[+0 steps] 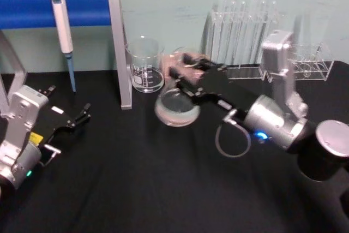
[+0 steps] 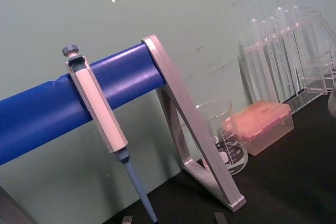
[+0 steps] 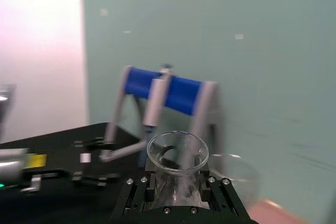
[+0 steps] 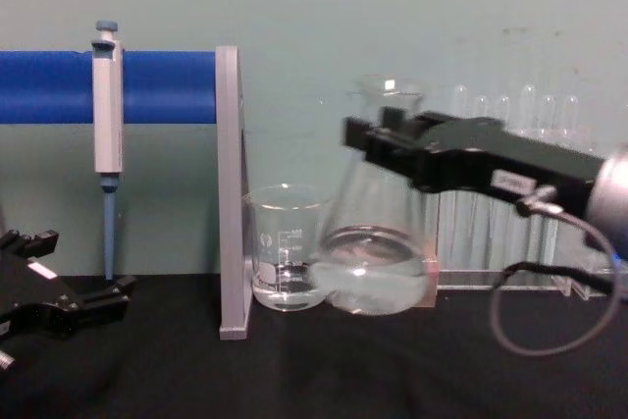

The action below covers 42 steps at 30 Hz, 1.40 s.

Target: Grasp the erlenmeyer flask with one hand, shake it three times, then place it back.

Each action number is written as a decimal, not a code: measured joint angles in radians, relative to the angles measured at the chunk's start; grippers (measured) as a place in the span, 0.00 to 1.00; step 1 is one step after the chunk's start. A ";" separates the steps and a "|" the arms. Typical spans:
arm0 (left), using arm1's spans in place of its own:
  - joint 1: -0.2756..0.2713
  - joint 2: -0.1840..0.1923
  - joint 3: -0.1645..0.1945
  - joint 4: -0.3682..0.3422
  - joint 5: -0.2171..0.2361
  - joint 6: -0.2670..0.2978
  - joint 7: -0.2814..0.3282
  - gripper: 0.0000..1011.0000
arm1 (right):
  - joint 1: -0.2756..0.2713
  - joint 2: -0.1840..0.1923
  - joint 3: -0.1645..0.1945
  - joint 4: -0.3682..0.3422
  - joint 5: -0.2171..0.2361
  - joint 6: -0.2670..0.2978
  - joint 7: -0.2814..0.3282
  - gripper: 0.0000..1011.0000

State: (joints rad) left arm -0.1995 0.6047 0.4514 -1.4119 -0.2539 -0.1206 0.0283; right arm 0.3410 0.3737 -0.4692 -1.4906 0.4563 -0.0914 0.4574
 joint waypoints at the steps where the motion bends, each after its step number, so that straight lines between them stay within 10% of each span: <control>1: 0.000 0.000 0.000 0.000 0.000 0.000 0.000 0.99 | 0.000 0.000 0.000 0.000 0.000 0.000 0.000 0.45; 10: 0.000 0.000 0.000 0.000 0.000 0.000 0.000 0.99 | -0.103 0.036 0.133 -0.082 -0.041 0.010 -0.160 0.45; 23: 0.000 0.000 0.000 0.000 0.000 0.000 0.000 0.99 | -0.192 0.050 0.237 -0.142 -0.059 0.044 -0.230 0.45; 32: 0.000 0.000 0.000 0.000 0.000 0.000 0.000 0.99 | -0.158 0.016 0.203 -0.116 -0.061 0.059 -0.154 0.45; 42: 0.000 0.000 0.000 0.000 0.000 0.000 0.000 0.99 | -0.056 -0.033 0.065 -0.036 -0.033 0.075 0.031 0.45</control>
State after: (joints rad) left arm -0.1995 0.6047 0.4514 -1.4119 -0.2539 -0.1205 0.0283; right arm 0.2850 0.3408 -0.4039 -1.5268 0.4233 -0.0160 0.4882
